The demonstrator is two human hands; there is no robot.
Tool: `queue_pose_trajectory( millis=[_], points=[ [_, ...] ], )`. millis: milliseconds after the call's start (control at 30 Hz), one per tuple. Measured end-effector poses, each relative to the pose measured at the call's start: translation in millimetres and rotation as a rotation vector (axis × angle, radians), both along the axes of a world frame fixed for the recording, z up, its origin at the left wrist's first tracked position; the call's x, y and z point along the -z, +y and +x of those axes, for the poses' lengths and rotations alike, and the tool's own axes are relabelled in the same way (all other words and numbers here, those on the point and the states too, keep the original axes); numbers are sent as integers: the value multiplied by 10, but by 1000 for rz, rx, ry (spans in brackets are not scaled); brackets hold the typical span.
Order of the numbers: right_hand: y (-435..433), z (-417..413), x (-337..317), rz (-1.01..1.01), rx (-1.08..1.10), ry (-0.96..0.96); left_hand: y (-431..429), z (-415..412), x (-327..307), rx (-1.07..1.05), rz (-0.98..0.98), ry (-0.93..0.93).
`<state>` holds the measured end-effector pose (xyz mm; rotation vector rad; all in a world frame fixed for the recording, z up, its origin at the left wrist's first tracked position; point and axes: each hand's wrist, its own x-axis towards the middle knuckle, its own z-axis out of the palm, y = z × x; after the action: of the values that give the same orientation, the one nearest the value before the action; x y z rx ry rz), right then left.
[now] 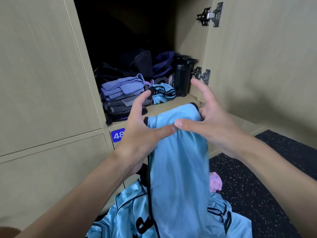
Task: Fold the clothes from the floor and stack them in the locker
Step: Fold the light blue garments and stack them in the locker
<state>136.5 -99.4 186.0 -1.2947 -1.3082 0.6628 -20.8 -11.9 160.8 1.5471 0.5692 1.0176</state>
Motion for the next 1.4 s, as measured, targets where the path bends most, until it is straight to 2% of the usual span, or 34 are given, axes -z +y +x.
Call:
queue_pose_trajectory(
  millis=[133, 200, 300, 367, 467, 633, 800, 900, 967, 1033, 1167, 1267, 1400],
  points=[
    [3, 46, 79, -156, -36, 20, 85, -68, -127, -23, -107, -105],
    [32, 25, 128, -126, 13, 69, 109, -103, -194, -23, -121, -150],
    [80, -17, 167, -41, 90, 254, 131, -133, -262, -43, -161, -180],
    [99, -34, 209, -67, 84, 307, 124, -146, -301, -57, -177, -182],
    [95, -79, 229, -92, 106, 230, 137, -181, -332, -102, -221, -180],
    [111, -98, 231, 143, 218, 226, 197, -223, -356, -163, -276, -198],
    [76, -189, 280, 1, 14, 72, 206, -216, -356, -163, -312, -168],
    [111, -208, 260, 138, 150, 106, 231, -206, -300, -117, -362, -152],
    [137, -174, 234, 206, 210, 186, 201, -191, -234, -59, -376, -74],
    [128, -119, 231, 189, 189, 212, 170, -177, -187, -48, -374, -61],
    [70, -112, 309, 32, -53, 189, 168, -162, -231, -101, -315, -126],
    [107, -162, 319, 60, 28, 168, 153, -173, -223, -145, -326, -110],
    [169, -107, 307, 139, 178, 217, 61, -158, -96, -38, -485, -10]
  ],
)
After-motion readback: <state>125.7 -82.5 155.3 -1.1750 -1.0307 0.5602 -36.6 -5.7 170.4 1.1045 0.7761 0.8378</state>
